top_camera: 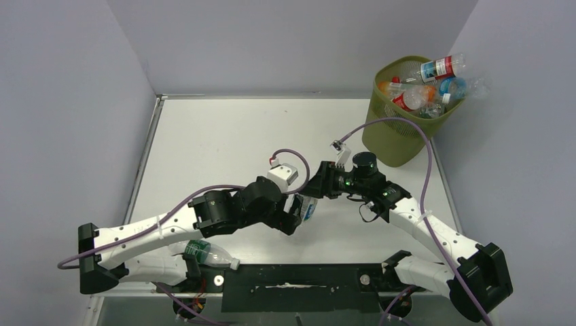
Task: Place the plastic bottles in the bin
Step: Pick up the plastic bottle at the center of the board, then place the plastic bottle in the trash bin, then pick up the plastic bottle at the center of the board.
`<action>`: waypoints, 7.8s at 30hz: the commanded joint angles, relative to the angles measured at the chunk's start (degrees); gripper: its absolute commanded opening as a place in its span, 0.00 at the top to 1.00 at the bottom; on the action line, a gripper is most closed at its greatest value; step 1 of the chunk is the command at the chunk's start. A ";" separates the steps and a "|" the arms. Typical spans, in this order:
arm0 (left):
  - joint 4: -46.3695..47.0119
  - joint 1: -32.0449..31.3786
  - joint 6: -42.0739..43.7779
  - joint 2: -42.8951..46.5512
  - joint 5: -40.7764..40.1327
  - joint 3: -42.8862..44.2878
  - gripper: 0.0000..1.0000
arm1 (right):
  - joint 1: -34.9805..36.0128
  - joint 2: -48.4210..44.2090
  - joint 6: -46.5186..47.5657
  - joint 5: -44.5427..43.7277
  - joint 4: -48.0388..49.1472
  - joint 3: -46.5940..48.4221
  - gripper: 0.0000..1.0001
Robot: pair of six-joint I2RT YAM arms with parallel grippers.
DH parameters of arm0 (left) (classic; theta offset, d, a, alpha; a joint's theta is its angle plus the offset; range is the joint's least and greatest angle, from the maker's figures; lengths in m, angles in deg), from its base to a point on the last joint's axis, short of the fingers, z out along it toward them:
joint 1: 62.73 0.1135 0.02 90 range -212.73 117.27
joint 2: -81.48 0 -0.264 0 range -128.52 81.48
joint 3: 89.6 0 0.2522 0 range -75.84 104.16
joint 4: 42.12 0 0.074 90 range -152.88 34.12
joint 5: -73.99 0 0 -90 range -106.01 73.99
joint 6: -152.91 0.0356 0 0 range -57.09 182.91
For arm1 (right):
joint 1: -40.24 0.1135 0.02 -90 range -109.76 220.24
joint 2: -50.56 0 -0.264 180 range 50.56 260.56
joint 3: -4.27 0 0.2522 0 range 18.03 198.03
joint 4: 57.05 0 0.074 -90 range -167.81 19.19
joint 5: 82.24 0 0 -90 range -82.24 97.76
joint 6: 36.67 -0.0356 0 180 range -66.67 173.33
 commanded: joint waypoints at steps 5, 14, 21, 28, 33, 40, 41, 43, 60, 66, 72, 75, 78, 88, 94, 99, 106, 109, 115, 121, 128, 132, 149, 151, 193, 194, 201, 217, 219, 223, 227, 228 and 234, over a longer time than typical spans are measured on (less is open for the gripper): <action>3.90 0.04 -0.08 3.95 -2.30 5.29 0.15 | -0.22 0.64 0.61 0.42 2.16 0.56 0.53; 4.13 0.11 -0.08 4.89 -3.16 5.33 0.14 | -0.20 1.23 0.43 0.60 2.73 0.20 0.53; 4.43 0.07 -0.08 5.73 -4.36 5.15 0.14 | -0.31 1.66 0.44 0.77 2.89 0.46 0.53; 4.62 0.06 0.22 6.77 -5.40 5.06 0.14 | -0.61 2.45 0.88 0.94 2.34 2.11 0.53; 4.77 0.06 0.71 7.47 -5.78 4.89 0.14 | -0.99 4.01 2.15 0.94 0.68 5.37 0.53; 3.99 0.14 1.56 8.43 -6.54 5.15 0.14 | -1.89 6.90 4.52 0.90 -1.77 11.22 0.53; 3.95 0.15 1.65 8.61 -6.83 5.17 0.14 | -2.28 7.40 5.57 0.86 -2.87 12.65 0.52; 3.94 0.16 1.93 8.82 -7.09 5.24 0.14 | -3.69 8.36 7.11 0.86 -4.90 16.04 0.52; 3.64 0.42 2.12 12.78 -8.82 2.85 0.13 | -30.48 20.00 14.57 9.83 -14.22 57.59 0.52; 3.65 0.50 1.86 13.81 -9.33 1.84 0.13 | -42.74 20.83 7.44 9.50 -3.57 61.58 0.51; 3.83 0.50 1.93 14.17 -9.86 1.28 0.13 | -50.90 23.20 5.64 6.89 0.87 64.51 0.49; 3.77 0.55 2.27 14.21 -10.37 1.24 0.13 | -53.68 24.84 4.62 6.88 3.41 65.13 0.49; 3.93 0.60 2.77 14.04 -10.64 1.35 0.13 | -55.42 26.49 3.73 6.20 5.56 65.41 0.48; 3.84 0.68 2.76 13.60 -11.35 1.16 0.13 | -56.19 30.91 6.22 -1.00 9.88 65.20 0.49; 3.71 0.72 2.56 14.88 -12.33 0.63 0.13 | -55.80 32.78 8.68 -4.88 11.56 64.31 0.49; 3.70 0.78 2.65 14.70 -12.30 0.49 0.13 | -53.53 33.10 11.19 -9.96 14.74 61.74 0.50; 3.84 0.87 2.56 14.73 -12.21 0.07 0.13 | -48.08 35.12 16.11 -17.95 15.15 60.92 0.47; 3.53 0.94 2.64 15.17 -12.49 0.01 0.13 | -47.36 36.22 16.48 -20.75 14.67 60.57 0.47; 3.22 1.11 2.72 15.96 -12.86 -0.50 0.13 | -47.34 36.82 17.06 -23.96 13.39 59.47 0.46; 3.68 1.20 2.98 15.55 -12.53 -0.57 0.13 | -47.31 36.91 17.71 -24.25 10.52 59.94 0.18; 4.06 1.34 2.91 15.68 -11.93 -0.67 0.13 | -47.60 33.09 18.99 -24.63 8.14 60.07 0.06; 4.31 1.29 2.82 15.58 -11.51 -0.52 0.13 | -48.44 29.54 19.24 -24.98 5.36 61.01 0.04; -1.93 1.81 -1.48 10.20 -13.01 4.91 0.12 | -54.05 8.12 17.67 -10.65 -8.13 56.44 0.01; -2.80 2.26 -2.70 9.74 -13.17 5.20 0.12 | -53.97 5.71 16.34 -5.98 -9.84 54.14 0.02; -16.16 28.52 -20.73 10.10 1.86 1.19 0.12 | 27.03 5.22 8.76 -17.40 5.60 4.83 0.07; -16.17 28.61 -20.73 10.33 1.58 1.20 0.12 | 27.82 6.37 9.11 -17.16 6.68 4.97 0.07; -16.71 29.93 -19.88 11.47 0.26 1.37 0.12 | 31.33 13.64 12.00 -15.95 8.65 6.97 0.07; -16.60 32.96 -17.23 14.53 -0.41 0.74 0.13 | 39.25 28.35 17.50 -16.82 1.88 18.79 0.08; -16.62 33.08 -17.06 14.74 -0.27 0.59 0.12 | 40.15 30.15 18.11 -17.05 0.77 20.24 0.08; -16.63 33.21 -17.13 15.46 -0.41 0.17 0.12 | 41.54 33.64 19.41 -16.16 -0.41 22.52 0.08; -16.92 33.45 -17.35 16.97 -1.33 0.05 0.12 | 42.36 36.57 20.15 -13.76 0.95 23.92 0.09; -17.01 33.53 -17.39 17.25 -1.59 0.18 0.12 | 42.44 37.43 20.33 -13.06 1.36 24.49 0.10; -17.07 33.71 -17.39 17.33 -1.87 0.56 0.13 | 43.67 43.87 22.37 -8.71 0.29 29.27 0.18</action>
